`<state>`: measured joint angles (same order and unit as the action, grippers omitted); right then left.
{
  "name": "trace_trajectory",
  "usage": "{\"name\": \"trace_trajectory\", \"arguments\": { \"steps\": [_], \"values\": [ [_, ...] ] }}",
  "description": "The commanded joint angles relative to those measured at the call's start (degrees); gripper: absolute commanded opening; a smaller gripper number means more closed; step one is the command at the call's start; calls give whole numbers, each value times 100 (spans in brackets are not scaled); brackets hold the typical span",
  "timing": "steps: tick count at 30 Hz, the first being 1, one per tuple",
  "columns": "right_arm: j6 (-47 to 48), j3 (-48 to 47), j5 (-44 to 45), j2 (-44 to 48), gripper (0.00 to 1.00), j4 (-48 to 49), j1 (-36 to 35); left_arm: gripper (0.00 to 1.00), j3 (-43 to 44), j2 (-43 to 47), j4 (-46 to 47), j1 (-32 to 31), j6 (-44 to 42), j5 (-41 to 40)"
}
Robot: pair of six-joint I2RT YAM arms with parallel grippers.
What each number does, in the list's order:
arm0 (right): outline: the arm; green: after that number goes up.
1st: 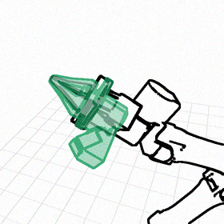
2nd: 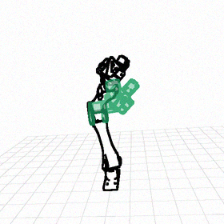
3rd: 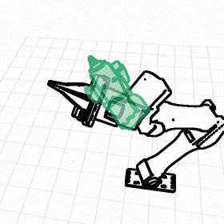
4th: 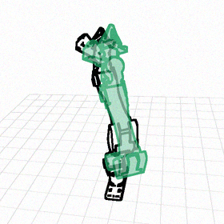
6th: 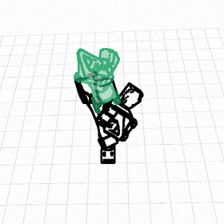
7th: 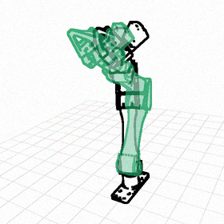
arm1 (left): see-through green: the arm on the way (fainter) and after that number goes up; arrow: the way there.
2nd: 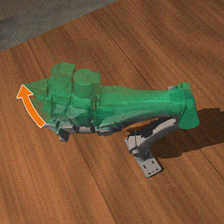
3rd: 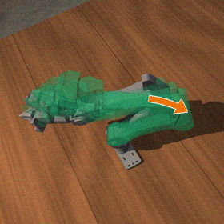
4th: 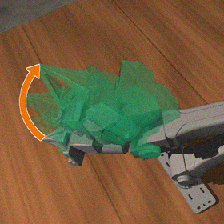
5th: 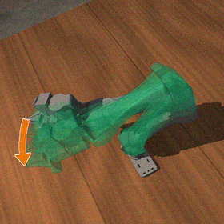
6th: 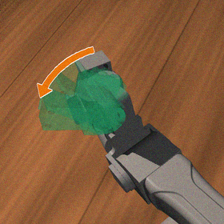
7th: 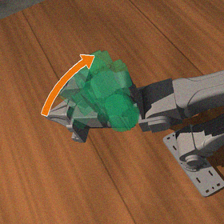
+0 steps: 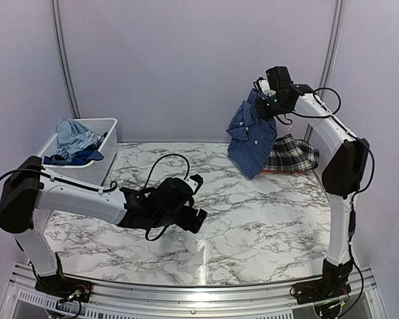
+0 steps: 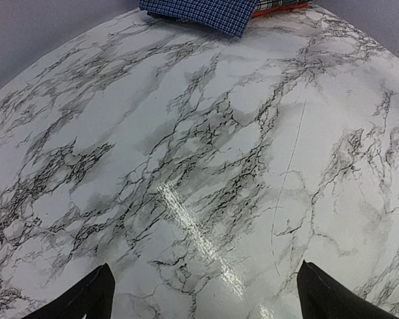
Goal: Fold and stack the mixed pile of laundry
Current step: Place the square-folded shirt at the corner of the board.
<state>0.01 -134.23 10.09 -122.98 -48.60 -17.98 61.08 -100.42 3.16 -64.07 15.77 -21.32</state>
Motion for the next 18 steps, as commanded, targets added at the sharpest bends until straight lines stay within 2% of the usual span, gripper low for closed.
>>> {"name": "trace_trajectory", "arguments": {
  "steps": [1,7,15,18],
  "values": [
    [-424,-344,-103,222,0,467,116,99,15,19,-113,28,-26,-122],
    [-771,-65,-404,428,0,729,713,99,-34,66,-170,44,-8,-165],
    [-1182,2182,-1333,891,0,2080,1874,99,18,12,-303,91,-21,-201],
    [-1262,2731,-1532,880,0,2560,2315,99,18,39,-382,142,48,-173]
  ]
}}
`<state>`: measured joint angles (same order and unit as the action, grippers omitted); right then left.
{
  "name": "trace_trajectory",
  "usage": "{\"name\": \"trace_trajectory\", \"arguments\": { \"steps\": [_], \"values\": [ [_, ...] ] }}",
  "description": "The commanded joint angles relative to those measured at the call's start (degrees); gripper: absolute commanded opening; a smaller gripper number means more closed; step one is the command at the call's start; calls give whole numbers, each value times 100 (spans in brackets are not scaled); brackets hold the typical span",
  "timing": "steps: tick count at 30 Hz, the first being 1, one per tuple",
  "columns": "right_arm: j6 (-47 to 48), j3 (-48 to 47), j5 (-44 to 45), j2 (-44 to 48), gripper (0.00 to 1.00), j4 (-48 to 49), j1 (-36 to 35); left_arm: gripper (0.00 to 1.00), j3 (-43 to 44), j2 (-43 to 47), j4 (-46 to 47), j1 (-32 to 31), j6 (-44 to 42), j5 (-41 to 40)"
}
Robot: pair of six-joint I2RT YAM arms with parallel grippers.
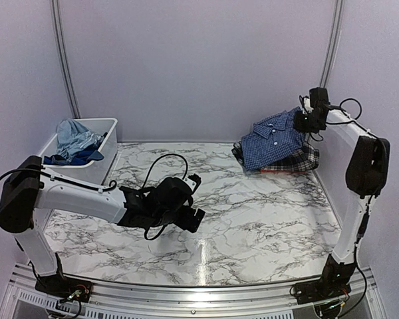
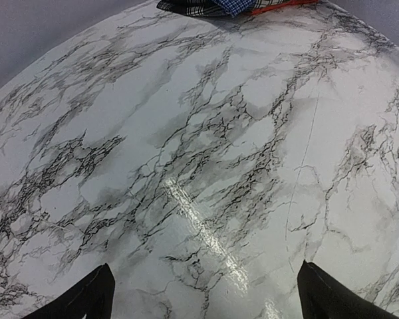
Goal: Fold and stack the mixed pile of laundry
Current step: Place the square-folded shirt at the corner of the board, then pick up the crumpled T-shirt from the bin.
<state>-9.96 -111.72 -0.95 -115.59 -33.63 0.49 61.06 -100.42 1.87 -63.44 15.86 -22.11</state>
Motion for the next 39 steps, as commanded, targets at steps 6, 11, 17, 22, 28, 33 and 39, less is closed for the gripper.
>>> {"name": "trace_trajectory", "arguments": {
  "steps": [6,11,17,22,28,33,39],
  "values": [
    [-438,832,-1231,-230,0,1764,1040,99,-15,110,-498,128,123,-113],
    [-604,869,-1564,-564,0,2280,1221,99,1,107,-661,184,152,-115],
    [-430,163,-1206,-1103,52,1792,1242,99,110,283,-818,345,273,-72],
    [-148,-242,-165,-944,69,1398,1241,99,161,483,-913,570,519,-3],
    [356,-623,517,-663,71,896,1243,99,143,620,-991,799,716,106],
    [296,-63,-1214,-257,62,1069,1211,99,310,682,-1147,1060,1069,522],
    [-86,1174,-2126,-90,51,1454,1115,99,508,939,-1246,1510,1411,1049]
  ]
}}
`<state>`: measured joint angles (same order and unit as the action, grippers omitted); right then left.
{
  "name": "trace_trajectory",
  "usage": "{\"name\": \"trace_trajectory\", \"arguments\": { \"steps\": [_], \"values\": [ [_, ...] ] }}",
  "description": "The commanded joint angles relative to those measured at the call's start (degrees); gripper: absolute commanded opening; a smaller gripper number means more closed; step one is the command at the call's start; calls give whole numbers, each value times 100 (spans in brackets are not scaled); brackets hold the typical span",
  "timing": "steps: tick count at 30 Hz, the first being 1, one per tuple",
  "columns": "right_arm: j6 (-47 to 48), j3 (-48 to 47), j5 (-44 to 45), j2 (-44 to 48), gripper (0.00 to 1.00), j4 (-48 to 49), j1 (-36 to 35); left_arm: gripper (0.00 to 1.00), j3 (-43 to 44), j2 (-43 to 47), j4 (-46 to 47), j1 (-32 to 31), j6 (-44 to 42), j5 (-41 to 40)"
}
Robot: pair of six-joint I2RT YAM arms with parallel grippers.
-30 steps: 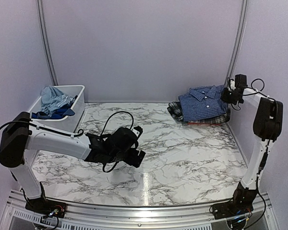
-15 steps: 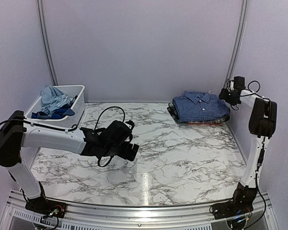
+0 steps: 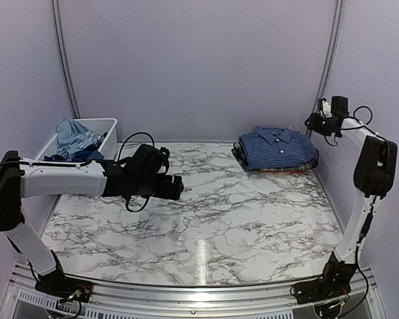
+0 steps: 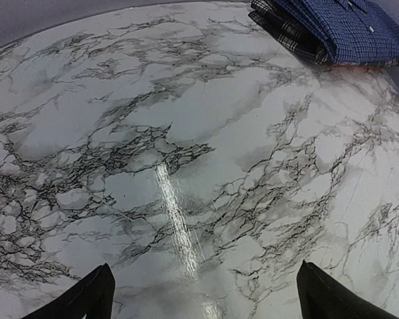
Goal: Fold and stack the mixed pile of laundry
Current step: Pick up the crumpled T-shirt from the bin.
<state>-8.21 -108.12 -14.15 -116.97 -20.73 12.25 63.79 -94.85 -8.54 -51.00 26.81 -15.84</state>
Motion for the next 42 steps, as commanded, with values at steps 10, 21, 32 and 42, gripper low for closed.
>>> {"name": "trace_trajectory", "arguments": {
  "steps": [10,21,32,42],
  "values": [
    [-367,1352,-424,-431,48,25,321,99,325,961,-499,1028,635,908],
    [-229,1110,-458,762,76,-364,337,99,1444,1821,-2062,2898,-22,106],
    [-153,1675,-803,1800,84,-541,-271,99,1988,850,-2263,4922,-476,-28],
    [-84,2229,-1039,2367,87,-584,-786,99,3517,-1454,-2068,5566,-889,-491]
  ]
}}
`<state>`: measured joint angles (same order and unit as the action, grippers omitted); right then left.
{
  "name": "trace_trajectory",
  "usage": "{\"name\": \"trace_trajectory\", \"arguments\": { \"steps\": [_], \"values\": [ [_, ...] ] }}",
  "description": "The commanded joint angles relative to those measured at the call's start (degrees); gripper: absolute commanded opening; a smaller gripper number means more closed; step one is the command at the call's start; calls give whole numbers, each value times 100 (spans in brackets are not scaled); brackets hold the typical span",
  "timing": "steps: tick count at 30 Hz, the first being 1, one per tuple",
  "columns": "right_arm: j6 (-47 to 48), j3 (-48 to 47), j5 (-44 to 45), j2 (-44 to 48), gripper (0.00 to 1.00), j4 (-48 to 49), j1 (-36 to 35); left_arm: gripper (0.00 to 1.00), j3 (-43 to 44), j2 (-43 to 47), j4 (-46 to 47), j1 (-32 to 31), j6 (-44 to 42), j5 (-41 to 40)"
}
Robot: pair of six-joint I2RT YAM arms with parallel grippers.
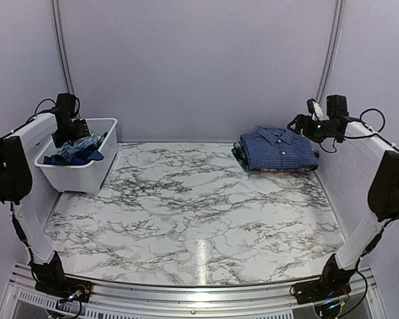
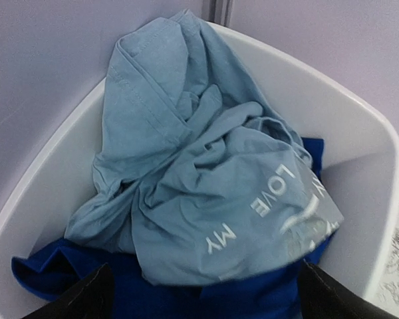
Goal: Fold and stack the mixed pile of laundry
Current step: Pick up the crumpled T-shirt from the bin.
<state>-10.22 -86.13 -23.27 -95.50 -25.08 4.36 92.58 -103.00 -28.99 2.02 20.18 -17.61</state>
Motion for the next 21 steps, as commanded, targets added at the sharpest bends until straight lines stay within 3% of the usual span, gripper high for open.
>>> {"name": "trace_trajectory", "arguments": {
  "steps": [1,5,8,12,15,16,21],
  "values": [
    [143,34,-97,243,87,-205,-1,99,837,-877,-30,294,-264,-343],
    [168,103,-87,314,87,-263,-1,98,1404,-1648,-87,355,-263,-139],
    [51,242,-155,370,87,-237,-4,91,1609,-2016,-78,376,-254,51],
    [-58,443,-206,463,87,-79,-5,49,1876,-2165,-45,403,-428,874],
    [3,420,-237,450,86,-124,0,11,1842,-1840,161,383,-535,1266],
    [43,388,-227,446,86,-159,0,3,1821,-1679,222,374,-553,1343],
    [-6,382,-330,475,85,-122,-5,0,1873,-614,445,335,-741,1385]
  ]
}}
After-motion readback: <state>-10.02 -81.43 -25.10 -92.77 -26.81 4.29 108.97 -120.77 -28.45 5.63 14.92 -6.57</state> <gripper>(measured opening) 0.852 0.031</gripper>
